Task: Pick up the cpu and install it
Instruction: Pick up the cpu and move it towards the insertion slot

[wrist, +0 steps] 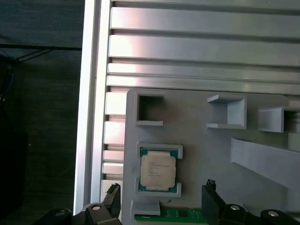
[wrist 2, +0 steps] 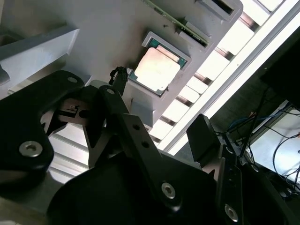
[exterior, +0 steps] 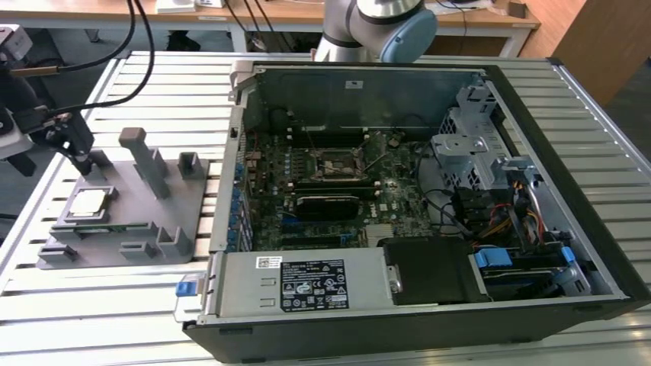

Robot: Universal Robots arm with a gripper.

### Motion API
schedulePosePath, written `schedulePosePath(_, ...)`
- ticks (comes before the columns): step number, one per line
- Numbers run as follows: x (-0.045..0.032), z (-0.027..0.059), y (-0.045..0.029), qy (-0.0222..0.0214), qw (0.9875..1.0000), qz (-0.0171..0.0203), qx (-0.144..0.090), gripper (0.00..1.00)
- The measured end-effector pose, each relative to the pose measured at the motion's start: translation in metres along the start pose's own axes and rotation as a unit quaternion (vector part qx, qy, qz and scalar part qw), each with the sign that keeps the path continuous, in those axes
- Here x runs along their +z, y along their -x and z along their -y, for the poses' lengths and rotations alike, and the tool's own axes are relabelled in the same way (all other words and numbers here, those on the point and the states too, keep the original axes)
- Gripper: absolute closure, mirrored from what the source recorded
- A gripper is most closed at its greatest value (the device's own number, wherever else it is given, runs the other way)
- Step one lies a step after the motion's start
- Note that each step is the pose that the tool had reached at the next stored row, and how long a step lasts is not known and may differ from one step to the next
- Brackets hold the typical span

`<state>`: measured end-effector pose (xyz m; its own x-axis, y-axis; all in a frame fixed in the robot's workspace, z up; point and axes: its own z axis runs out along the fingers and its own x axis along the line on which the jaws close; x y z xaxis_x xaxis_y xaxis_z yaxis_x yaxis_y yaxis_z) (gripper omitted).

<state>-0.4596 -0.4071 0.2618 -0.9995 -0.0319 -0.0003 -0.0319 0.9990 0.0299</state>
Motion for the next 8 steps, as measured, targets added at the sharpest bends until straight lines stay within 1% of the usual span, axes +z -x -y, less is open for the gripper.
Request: schedulePosePath(8, 0.0132, 0.0007, 0.0, 0.0, 1.0, 0.0001, 0.002, 0.22)
